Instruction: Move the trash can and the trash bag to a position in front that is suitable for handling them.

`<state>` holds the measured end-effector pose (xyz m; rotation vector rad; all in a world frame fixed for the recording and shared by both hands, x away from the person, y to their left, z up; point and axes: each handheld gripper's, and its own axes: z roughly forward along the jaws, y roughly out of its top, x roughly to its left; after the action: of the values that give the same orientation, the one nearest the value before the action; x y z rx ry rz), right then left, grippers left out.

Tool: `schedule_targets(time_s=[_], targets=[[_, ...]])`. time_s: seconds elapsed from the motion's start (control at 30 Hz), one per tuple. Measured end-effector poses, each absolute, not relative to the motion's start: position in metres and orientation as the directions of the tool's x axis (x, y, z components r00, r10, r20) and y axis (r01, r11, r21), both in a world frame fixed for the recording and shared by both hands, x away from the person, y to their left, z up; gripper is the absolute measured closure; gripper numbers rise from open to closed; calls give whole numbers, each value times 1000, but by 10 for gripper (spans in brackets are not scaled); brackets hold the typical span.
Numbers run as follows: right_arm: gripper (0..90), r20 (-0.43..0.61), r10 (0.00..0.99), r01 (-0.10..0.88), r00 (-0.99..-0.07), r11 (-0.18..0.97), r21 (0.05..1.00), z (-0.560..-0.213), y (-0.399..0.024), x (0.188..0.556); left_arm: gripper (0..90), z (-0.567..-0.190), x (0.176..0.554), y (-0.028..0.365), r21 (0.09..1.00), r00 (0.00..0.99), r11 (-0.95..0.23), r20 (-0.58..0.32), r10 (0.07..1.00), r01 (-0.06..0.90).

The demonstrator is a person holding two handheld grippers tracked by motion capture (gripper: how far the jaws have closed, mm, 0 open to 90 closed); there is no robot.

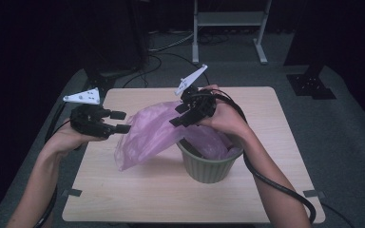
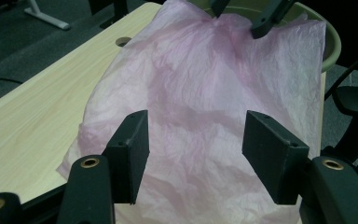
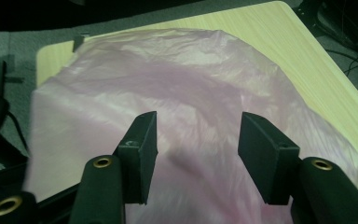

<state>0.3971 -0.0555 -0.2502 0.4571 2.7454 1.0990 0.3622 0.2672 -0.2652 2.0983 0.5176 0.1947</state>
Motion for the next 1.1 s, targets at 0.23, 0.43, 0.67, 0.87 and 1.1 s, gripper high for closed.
schedule_targets(time_s=[0.23, 0.43, 0.67, 0.87, 1.1], targets=[[730, -48, 359, 238, -932, 708, 665, -265, -42, 409, 400, -270, 360, 278, 832, 891, -467, -70, 449, 300], [900, -17, 385, 274, -923, 687, 673, -264, -52, 410, 399, -271, 359, 282, 836, 885, -455, -75, 459, 307], [900, -14, 443, 288, -897, 607, 741, -253, -88, 404, 394, -271, 360, 277, 839, 890, -454, -75, 450, 300], [900, 32, 490, 313, -871, 503, 806, -252, -132, 397, 384, -274, 364, 268, 840, 890, -447, -89, 446, 308], [900, 102, 534, 349, -840, 387, 854, -260, -176, 391, 380, -287, 370, 250, 832, 902, -456, -111, 418, 314]])
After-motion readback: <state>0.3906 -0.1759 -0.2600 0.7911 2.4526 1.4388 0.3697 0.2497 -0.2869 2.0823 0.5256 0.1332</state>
